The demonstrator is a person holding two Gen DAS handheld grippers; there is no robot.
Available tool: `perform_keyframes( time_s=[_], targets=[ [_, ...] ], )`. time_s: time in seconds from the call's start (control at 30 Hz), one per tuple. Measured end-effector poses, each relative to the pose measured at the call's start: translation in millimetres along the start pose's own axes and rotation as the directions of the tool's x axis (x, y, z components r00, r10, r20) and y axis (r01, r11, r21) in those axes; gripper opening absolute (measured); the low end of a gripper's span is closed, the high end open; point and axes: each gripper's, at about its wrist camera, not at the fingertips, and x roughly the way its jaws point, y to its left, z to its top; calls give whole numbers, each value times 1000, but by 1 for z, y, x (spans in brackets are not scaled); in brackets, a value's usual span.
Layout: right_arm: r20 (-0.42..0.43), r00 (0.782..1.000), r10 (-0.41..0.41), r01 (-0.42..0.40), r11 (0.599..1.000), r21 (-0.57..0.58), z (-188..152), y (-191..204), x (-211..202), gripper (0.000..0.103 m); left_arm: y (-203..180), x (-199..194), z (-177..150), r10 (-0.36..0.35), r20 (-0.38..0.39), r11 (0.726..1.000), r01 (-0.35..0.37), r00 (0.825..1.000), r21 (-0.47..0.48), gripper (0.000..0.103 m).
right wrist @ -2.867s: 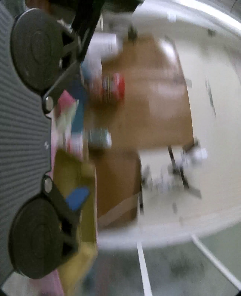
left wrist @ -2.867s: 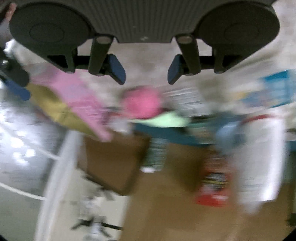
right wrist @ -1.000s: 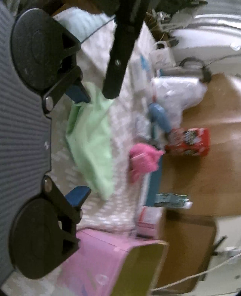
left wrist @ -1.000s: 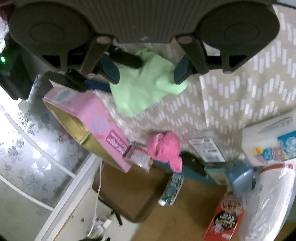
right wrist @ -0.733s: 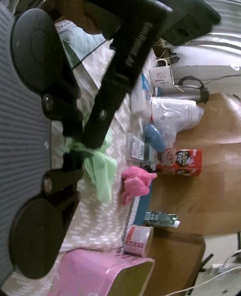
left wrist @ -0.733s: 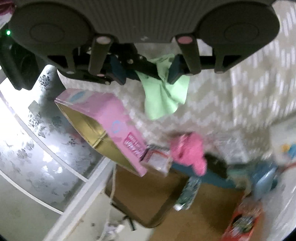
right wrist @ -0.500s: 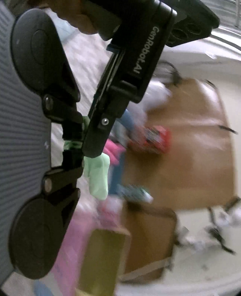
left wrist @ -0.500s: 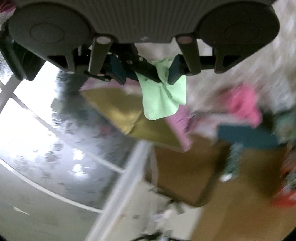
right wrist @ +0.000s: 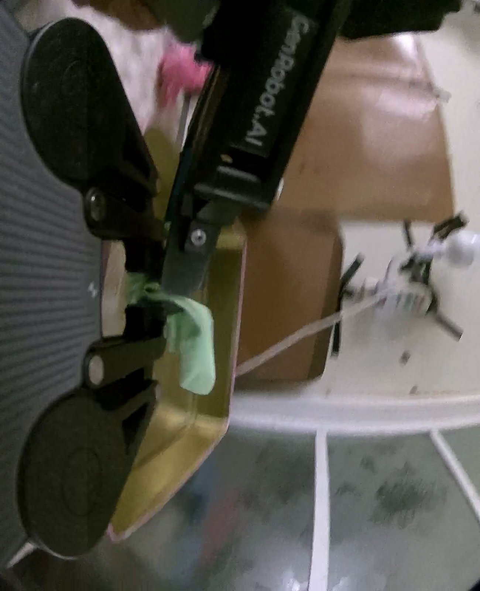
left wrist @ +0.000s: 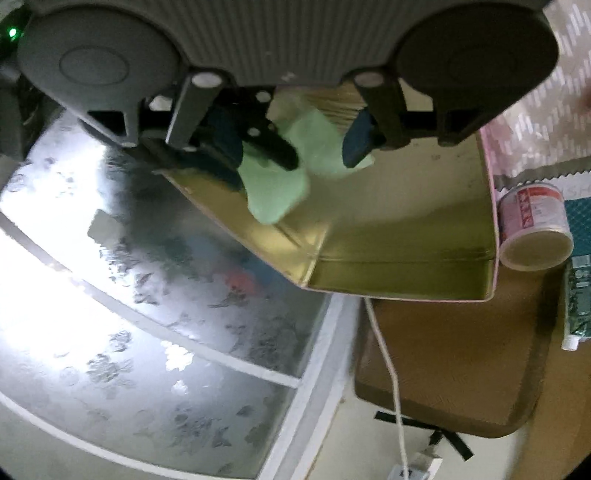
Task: Organize soft objects
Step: 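Lower the green cloth into the pink tin and release it, then grasp the white cotton-pad pack with the left gripper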
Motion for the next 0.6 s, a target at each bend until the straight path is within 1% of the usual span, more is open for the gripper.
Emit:
perform_keyframes(
  time_s=[0.07,0.13,0.2,0.3,0.4,0.47,0.5,0.53,0.57,0.6],
  targets=[
    [9,998,-67,67,998,-17,-7,-7,3,65,3,-7,-3,3,14,1000,-3,1000,-14,66],
    [12,996,-93,93,996,4,-10,-15,-2,68,9,-23,-3,16,50,1000,-16,999,-8,67],
    [30,996,-82,80,996,48,-12,-22,-9,70,14,-44,-7,39,94,999,-40,995,3,67],
    [66,996,-61,54,993,102,-9,-23,-16,70,30,-80,-17,82,149,997,-80,985,-18,67],
    [147,989,4,-25,989,142,1,-13,-29,70,59,-123,-43,185,169,982,-177,968,-63,67],
    [190,979,72,-97,987,126,9,4,-38,70,82,-152,-67,271,155,961,-257,950,-105,67],
    [202,972,119,-143,984,108,13,14,-40,69,91,-165,-78,306,147,949,-289,941,-123,67],
    [205,961,184,-205,975,87,16,28,-42,69,102,-183,-92,344,142,935,-324,928,-146,67],
    [197,948,250,-267,961,67,19,41,-42,69,110,-196,-101,370,139,924,-348,919,-162,67],
    [180,933,313,-326,944,49,21,54,-40,68,119,-213,-112,405,138,907,-379,904,-182,67]
  ],
)
